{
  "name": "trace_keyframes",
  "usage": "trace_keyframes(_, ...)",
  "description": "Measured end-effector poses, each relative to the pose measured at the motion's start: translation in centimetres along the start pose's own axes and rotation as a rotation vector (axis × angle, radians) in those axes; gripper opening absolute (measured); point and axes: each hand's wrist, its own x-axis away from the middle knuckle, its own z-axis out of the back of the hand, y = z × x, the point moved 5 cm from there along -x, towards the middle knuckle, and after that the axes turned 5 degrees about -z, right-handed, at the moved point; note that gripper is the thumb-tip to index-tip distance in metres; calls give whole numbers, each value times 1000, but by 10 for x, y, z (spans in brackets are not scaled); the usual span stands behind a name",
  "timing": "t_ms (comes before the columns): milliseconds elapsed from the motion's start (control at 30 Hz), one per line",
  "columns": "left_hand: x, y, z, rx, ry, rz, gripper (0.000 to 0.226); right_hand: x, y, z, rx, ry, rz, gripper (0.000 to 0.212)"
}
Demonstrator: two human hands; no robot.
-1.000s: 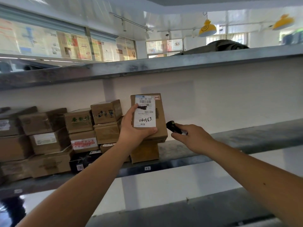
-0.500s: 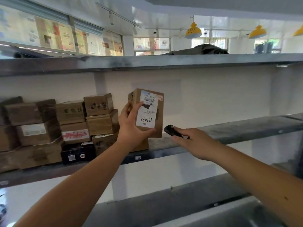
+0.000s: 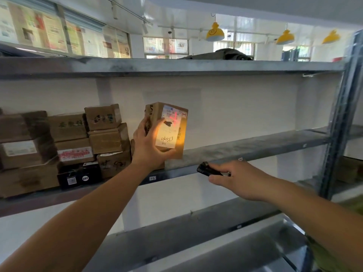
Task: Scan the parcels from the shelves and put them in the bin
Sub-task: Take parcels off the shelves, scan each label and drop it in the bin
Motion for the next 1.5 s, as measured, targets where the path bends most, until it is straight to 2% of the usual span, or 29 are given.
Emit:
trace_keyframes(300,1,6,-5,24,5,15,108,19,8,10,57,26,-43,44)
trace_keyframes(500,8,20,-9,172,-10,109,110,17,30,5,78,98,-124,52)
trace_keyframes(767,76,38,-36,366,-176,200,112,31,60,-34,-10,167,-223,57)
trace_keyframes(933,130,31,-53,414,-231,240,110,62,87,-80,-118,184,-268,47)
trace_keyframes(1133,202,30,-92,514,-336,342,111,107,128,-136,-192,185,-419,55)
trace_keyframes(1333,260,61,-147,655,-453,430,104,163,181,-176,-199,194,-582,64)
trace_keyframes(1500,288,92,-203,681,-595,445,107,204,228,-178,-188,200,-727,56)
